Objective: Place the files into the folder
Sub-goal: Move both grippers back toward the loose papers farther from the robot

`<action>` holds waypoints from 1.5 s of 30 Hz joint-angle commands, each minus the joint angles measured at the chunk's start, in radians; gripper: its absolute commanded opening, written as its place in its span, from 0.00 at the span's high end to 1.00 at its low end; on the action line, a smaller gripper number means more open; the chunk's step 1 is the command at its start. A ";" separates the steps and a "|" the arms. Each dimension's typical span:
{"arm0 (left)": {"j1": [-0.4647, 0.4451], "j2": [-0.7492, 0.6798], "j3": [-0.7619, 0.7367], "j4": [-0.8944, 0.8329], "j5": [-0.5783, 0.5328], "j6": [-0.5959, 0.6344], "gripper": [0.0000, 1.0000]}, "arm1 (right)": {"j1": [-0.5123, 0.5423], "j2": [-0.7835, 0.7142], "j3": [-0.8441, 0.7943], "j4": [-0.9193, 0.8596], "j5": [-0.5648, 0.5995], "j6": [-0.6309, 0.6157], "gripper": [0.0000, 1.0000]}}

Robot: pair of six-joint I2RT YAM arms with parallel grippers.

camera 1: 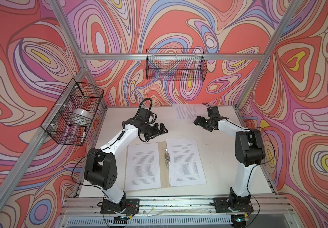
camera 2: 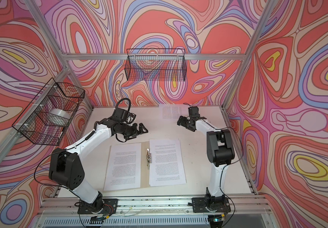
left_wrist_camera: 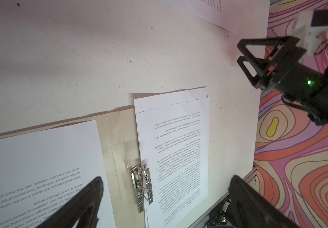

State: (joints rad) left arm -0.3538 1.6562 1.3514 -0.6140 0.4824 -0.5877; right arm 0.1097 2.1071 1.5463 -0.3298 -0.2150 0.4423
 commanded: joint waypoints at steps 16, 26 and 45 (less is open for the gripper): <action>-0.005 -0.069 -0.085 -0.030 0.020 -0.012 0.00 | -0.082 0.484 0.616 -0.266 -0.075 0.015 0.05; -0.004 -0.086 -0.074 -0.039 0.032 0.009 0.00 | -0.097 0.308 0.338 -0.258 -0.120 0.015 0.07; -0.189 -0.050 0.014 -0.075 0.025 0.047 0.00 | -0.140 -0.706 -0.793 0.082 -0.164 0.247 0.06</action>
State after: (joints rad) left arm -0.5068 1.5772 1.3205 -0.6643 0.5194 -0.5499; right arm -0.0410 1.4727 0.7208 -0.2398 -0.3840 0.7277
